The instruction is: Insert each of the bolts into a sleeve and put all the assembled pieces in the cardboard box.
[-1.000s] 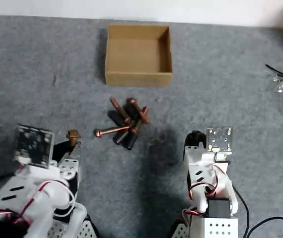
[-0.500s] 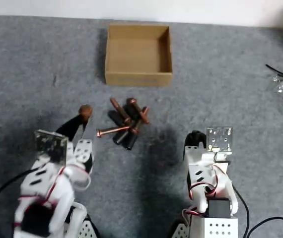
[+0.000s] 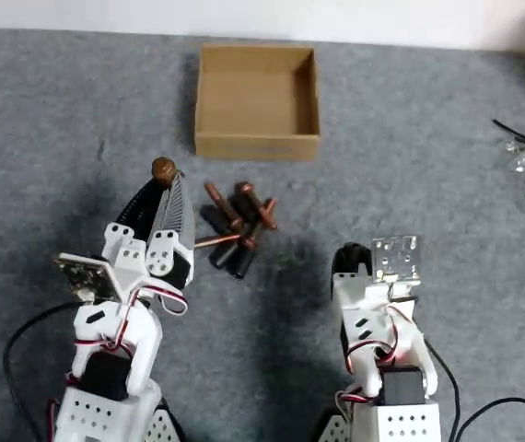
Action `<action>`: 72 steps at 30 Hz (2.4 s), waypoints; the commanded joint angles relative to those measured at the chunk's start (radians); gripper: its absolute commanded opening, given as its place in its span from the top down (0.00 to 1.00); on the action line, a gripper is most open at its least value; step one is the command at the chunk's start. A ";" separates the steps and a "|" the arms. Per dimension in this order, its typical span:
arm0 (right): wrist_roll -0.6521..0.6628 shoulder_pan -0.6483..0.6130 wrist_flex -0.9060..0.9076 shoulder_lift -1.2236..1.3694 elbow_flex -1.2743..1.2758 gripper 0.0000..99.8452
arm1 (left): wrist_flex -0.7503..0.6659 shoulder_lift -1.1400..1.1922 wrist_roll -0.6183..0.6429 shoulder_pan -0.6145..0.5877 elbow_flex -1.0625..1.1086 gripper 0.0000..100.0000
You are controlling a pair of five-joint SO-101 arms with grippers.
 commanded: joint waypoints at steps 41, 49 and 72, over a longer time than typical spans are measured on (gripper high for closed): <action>0.262 -0.493 -0.337 -0.015 0.101 1.00 | 0.249 -0.015 0.298 0.331 -0.101 0.99; 0.262 -0.493 -0.328 -0.015 0.101 1.00 | 0.060 -0.015 0.298 0.277 -0.099 0.99; 0.262 -0.498 -0.303 -0.015 0.101 1.00 | -0.089 -0.008 0.298 0.308 0.024 0.99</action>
